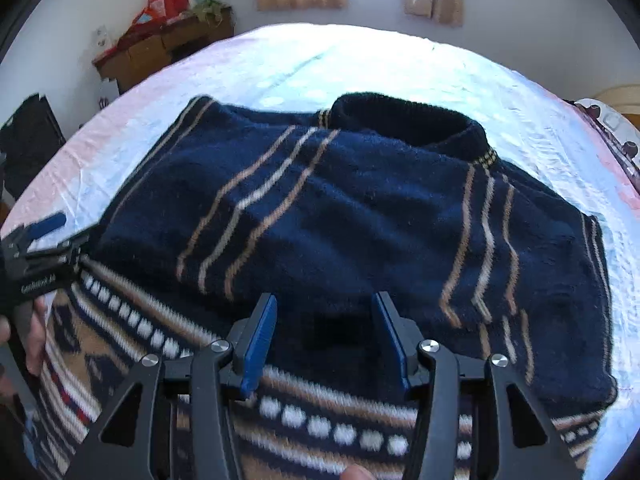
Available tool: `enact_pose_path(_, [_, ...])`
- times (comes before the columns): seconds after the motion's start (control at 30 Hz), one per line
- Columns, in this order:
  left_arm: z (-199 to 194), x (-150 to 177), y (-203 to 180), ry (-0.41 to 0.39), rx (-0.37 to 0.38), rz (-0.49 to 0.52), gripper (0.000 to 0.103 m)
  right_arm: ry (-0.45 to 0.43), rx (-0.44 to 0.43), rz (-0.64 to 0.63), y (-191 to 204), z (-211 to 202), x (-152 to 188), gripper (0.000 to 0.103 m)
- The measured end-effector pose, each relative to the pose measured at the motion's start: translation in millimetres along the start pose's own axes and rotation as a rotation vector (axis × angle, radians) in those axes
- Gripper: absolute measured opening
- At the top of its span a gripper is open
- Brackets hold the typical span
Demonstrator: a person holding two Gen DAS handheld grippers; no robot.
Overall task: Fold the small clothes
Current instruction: 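Open the right tool and withdraw both tools from the sweater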
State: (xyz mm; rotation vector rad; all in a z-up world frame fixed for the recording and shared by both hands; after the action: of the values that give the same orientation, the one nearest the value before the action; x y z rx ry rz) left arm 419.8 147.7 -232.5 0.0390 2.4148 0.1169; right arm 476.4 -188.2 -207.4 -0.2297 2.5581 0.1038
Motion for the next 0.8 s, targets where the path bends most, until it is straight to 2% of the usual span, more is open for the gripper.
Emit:
enact_pose_path(0.07, [-0.9, 0.4, -0.5, -0.003, -0.001, 0.002, 0.103, -0.014, 0.0, -0.002, -6.6, -12.6, 3.7, 0.051])
enact_pose_path(0.17, [-0.7, 0.4, -0.5, -0.002, 0.001, 0.0, 0.103, -0.124, 0.122, 0.019, -41.3, -29.3, -9.6, 0.051])
enact_pose_path(0.2, [-0.7, 0.6, -0.9, 0.0, 0.003, -0.002, 0.103, -0.119, 0.132, 0.054, -54.6, -28.7, -10.9, 0.051])
enact_pose_path(0.33, [-1.4, 0.9, -1.2, 0.0, 0.008, -0.005, 0.103, -0.02, 0.091, 0.216, -102.2, -7.1, 6.2, 0.053])
enact_pose_path(0.37, [-1.3, 0.8, -0.6, 0.0, 0.007, -0.004, 0.103, -0.042, 0.058, 0.217, -104.4, -10.1, 9.2, 0.053])
enact_pose_path(0.47, [-1.2, 0.6, 0.3, -0.002, 0.001, 0.0, 0.103, -0.052, 0.093, 0.184, -106.7, -20.1, 18.5, 0.053])
enact_pose_path(0.57, [-1.1, 0.8, 0.8, -0.003, 0.002, 0.0, 0.103, -0.084, 0.087, 0.214, -115.7, -26.1, 19.0, 0.053])
enact_pose_path(0.8, [-2.0, 1.0, 1.3, -0.005, 0.004, -0.004, 0.103, -0.065, 0.079, 0.235, -124.9, -31.1, 25.5, 0.055])
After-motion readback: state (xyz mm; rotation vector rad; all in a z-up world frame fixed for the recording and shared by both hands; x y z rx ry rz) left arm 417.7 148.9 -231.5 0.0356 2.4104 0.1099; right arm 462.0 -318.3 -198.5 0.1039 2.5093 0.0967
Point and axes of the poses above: each gripper's, at about its wrist camera, not at the fingertips, and z roughly the way its jaws point, y to its left, x to its underside, the point moved 9 cm from there along z, roughly the way its jaws point, and after that the axes turned 6 degrees about z, right-handed, at the moved point
